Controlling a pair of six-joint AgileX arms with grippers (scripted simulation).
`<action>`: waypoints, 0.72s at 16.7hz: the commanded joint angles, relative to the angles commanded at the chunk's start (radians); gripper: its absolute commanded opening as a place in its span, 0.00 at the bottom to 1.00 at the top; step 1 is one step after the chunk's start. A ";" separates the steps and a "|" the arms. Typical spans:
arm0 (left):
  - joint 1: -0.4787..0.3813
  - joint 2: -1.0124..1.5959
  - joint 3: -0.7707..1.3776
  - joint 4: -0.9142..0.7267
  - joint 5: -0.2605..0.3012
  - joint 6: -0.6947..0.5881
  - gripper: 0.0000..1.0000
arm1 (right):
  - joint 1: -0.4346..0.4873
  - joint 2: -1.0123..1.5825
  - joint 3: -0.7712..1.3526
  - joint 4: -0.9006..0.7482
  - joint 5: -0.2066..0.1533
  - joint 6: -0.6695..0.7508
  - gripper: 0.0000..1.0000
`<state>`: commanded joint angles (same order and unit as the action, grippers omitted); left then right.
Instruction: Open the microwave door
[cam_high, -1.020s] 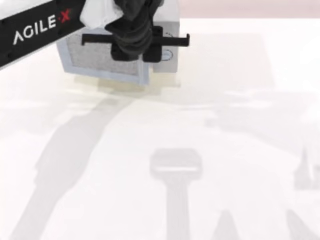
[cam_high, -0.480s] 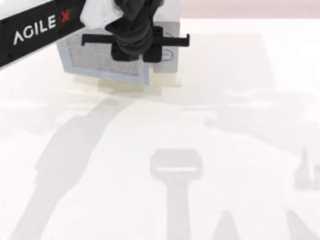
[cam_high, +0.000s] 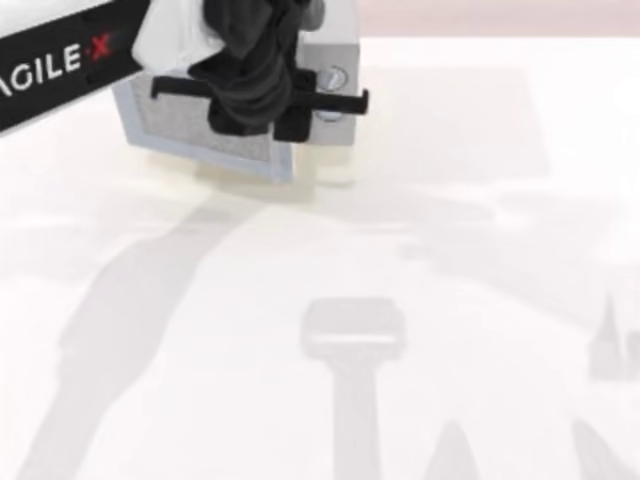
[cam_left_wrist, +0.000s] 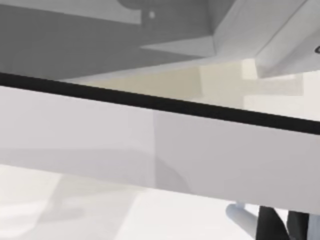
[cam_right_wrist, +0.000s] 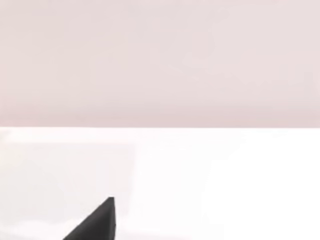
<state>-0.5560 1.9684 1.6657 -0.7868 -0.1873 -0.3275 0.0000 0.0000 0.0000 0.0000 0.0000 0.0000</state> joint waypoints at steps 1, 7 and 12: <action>0.002 -0.013 -0.011 0.010 0.006 0.011 0.00 | 0.000 0.000 0.000 0.000 0.000 0.000 1.00; 0.003 -0.021 -0.015 0.016 0.009 0.017 0.00 | 0.000 0.000 0.000 0.000 0.000 0.000 1.00; 0.003 -0.021 -0.015 0.016 0.009 0.017 0.00 | 0.000 0.000 0.000 0.000 0.000 0.000 1.00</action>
<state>-0.5526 1.9477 1.6509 -0.7706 -0.1788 -0.3108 0.0000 0.0000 0.0000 0.0000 0.0000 0.0000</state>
